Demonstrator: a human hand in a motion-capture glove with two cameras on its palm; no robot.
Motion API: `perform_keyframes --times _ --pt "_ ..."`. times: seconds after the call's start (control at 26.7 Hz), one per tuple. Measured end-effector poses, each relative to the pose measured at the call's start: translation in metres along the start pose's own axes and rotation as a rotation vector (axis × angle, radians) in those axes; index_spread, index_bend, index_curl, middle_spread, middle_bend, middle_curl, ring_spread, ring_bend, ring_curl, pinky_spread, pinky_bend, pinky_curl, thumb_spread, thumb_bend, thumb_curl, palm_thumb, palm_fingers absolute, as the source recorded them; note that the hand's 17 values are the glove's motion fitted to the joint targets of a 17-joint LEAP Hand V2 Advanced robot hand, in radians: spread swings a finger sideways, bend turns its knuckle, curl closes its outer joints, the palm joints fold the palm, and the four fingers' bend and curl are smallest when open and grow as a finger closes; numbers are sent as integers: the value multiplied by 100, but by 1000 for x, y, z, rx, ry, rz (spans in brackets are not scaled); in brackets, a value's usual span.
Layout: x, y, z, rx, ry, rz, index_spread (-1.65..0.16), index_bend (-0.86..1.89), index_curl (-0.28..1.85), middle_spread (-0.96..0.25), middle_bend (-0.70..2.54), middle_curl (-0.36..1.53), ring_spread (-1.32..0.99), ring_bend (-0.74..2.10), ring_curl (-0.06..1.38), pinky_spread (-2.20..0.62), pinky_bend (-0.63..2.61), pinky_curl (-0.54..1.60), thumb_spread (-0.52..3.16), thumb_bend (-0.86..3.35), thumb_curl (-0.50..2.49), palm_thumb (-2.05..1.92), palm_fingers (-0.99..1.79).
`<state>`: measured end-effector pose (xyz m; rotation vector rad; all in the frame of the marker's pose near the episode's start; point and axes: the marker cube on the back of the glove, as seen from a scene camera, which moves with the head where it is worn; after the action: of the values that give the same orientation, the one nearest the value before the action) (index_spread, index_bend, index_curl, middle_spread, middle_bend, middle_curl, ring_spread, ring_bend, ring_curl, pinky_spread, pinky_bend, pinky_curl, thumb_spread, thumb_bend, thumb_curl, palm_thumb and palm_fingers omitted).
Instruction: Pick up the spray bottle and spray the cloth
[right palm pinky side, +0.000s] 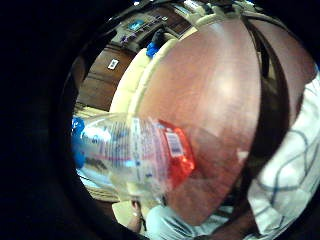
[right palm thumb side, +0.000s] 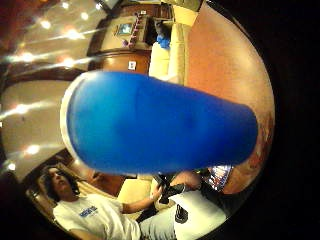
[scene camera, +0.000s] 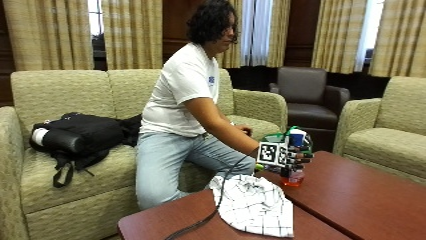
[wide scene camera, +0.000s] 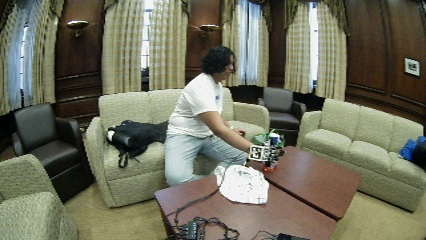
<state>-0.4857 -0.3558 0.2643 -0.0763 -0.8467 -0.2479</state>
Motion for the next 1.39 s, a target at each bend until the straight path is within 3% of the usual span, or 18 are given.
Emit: perform_keyframes --times 0.86,1.09,1.39 --pt "-19 124 -168 -390 572 -206 -46 16 25 -20 29 36 -27 40 32 4 40 33 82 -4 39 44 23" --pt "-21 148 -213 -423 653 -208 -46 16 26 -20 27 35 -26 38 32 6 36 33 83 -4 38 42 23" --pt "-17 136 -309 -401 805 -148 -47 14 26 -19 26 35 -26 34 31 8 34 33 84 -4 36 42 24"
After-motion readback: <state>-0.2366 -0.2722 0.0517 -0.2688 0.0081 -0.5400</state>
